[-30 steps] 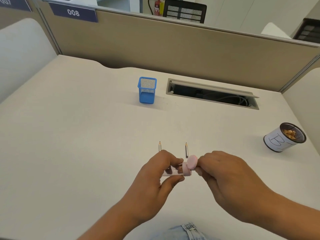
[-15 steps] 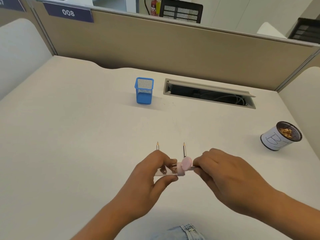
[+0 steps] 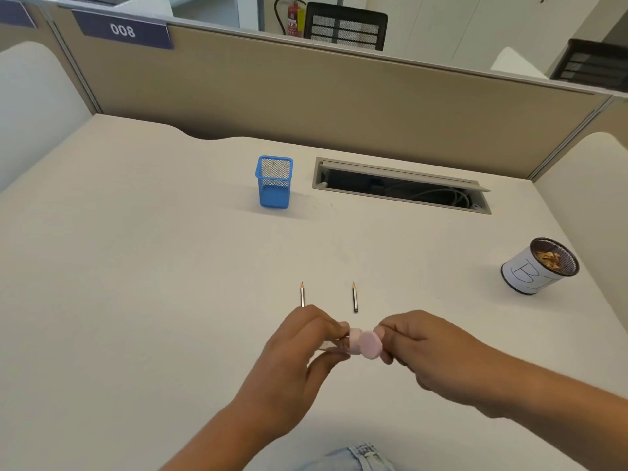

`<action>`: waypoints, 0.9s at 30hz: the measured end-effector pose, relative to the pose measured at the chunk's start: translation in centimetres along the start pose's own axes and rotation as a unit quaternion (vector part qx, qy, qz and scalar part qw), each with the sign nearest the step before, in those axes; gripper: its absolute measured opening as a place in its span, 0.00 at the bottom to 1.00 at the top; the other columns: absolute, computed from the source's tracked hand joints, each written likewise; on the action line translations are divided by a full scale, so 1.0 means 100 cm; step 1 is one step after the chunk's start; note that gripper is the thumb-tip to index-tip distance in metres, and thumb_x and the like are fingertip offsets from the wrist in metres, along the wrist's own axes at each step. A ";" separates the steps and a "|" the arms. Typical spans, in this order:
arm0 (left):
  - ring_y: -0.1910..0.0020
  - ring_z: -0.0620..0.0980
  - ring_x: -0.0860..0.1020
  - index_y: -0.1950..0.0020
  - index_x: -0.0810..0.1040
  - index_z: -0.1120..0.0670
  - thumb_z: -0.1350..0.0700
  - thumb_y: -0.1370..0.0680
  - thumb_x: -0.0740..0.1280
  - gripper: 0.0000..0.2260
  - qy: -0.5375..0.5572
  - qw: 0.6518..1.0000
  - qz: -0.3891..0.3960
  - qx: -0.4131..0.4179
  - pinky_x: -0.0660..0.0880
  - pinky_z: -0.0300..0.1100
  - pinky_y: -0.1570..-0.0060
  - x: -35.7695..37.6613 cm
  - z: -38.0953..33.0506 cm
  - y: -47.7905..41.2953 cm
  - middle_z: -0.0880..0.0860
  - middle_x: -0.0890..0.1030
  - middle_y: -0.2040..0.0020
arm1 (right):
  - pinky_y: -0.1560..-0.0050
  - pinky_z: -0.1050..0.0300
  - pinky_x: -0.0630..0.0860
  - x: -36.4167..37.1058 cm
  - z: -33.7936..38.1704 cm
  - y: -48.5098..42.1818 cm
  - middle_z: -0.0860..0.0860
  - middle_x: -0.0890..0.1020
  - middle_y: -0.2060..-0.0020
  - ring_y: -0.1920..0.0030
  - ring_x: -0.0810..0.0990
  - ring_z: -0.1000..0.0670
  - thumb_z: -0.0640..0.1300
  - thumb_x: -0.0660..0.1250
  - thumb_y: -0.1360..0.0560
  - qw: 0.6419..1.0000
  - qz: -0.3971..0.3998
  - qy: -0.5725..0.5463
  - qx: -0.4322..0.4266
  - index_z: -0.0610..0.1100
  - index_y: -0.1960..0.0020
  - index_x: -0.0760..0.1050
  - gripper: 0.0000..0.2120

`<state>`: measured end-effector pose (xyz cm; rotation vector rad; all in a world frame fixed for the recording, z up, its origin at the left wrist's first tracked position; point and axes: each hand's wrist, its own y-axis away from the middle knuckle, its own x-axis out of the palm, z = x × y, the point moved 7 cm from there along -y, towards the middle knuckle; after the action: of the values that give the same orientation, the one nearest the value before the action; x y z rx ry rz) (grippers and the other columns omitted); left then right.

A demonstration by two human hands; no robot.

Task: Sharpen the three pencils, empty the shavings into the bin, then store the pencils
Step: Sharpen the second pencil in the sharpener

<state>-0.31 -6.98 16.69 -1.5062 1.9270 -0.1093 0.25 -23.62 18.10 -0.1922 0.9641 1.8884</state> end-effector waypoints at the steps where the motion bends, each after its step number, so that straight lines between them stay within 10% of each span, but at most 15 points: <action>1: 0.44 0.39 0.79 0.48 0.74 0.49 0.59 0.23 0.70 0.08 0.022 1.000 0.005 -0.021 0.74 0.32 0.49 -0.002 0.003 -0.001 0.44 0.76 0.50 | 0.72 0.63 0.61 -0.003 0.007 0.001 0.56 0.69 0.74 0.74 0.63 0.56 0.54 0.57 0.18 0.995 -0.030 0.075 -0.051 0.50 0.64 0.73 0.18; 8: 0.52 0.35 0.77 0.51 0.75 0.47 0.54 0.25 0.72 0.07 0.093 0.989 0.000 -0.119 0.67 0.23 0.56 -0.011 0.012 -0.001 0.41 0.82 0.52 | 0.76 0.52 0.69 -0.007 0.048 0.021 0.52 0.76 0.67 0.68 0.72 0.47 0.49 0.58 0.21 0.807 -0.172 0.464 -0.321 0.46 0.58 0.78 0.13; 12: 0.49 0.42 0.80 0.50 0.74 0.51 0.56 0.24 0.71 0.07 0.068 0.995 -0.032 -0.065 0.70 0.27 0.52 -0.011 0.004 -0.003 0.39 0.78 0.52 | 0.72 0.58 0.66 -0.009 0.045 0.021 0.55 0.72 0.72 0.71 0.68 0.51 0.51 0.57 0.20 0.879 -0.156 0.346 -0.287 0.48 0.62 0.73 0.14; 16: 0.48 0.46 0.79 0.46 0.74 0.53 0.55 0.21 0.67 0.05 -0.020 0.997 -0.053 0.058 0.76 0.37 0.48 -0.010 -0.007 -0.004 0.45 0.74 0.50 | 0.75 0.65 0.58 -0.008 0.016 0.001 0.56 0.66 0.77 0.76 0.61 0.54 0.49 0.63 0.19 0.995 -0.060 0.013 -0.080 0.49 0.69 0.72 0.19; 19: 0.49 0.48 0.78 0.47 0.74 0.53 0.56 0.20 0.66 0.03 -0.044 0.996 -0.040 0.070 0.78 0.42 0.51 -0.003 -0.002 -0.003 0.45 0.73 0.50 | 0.76 0.63 0.56 0.004 0.000 -0.005 0.54 0.62 0.77 0.76 0.58 0.53 0.45 0.63 0.19 0.975 0.046 -0.204 0.077 0.48 0.72 0.73 0.22; 24: 0.47 0.39 0.79 0.50 0.74 0.49 0.61 0.25 0.72 0.10 0.062 0.996 -0.015 -0.069 0.71 0.27 0.52 -0.006 0.017 -0.007 0.40 0.76 0.53 | 0.70 0.61 0.63 -0.010 0.021 -0.005 0.57 0.70 0.75 0.73 0.65 0.55 0.59 0.59 0.19 0.991 -0.050 0.092 -0.082 0.54 0.62 0.75 0.17; 27: 0.52 0.36 0.78 0.52 0.74 0.45 0.57 0.26 0.73 0.10 0.084 0.989 -0.004 -0.121 0.67 0.23 0.55 -0.010 0.021 -0.008 0.38 0.80 0.54 | 0.68 0.59 0.70 -0.014 0.044 0.009 0.58 0.75 0.67 0.66 0.72 0.54 0.58 0.55 0.19 0.882 -0.136 0.370 -0.257 0.54 0.54 0.74 0.13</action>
<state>1.60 -5.66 15.93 -1.7099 2.1302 -0.0039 1.37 -21.71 22.26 -1.3767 0.8190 1.7757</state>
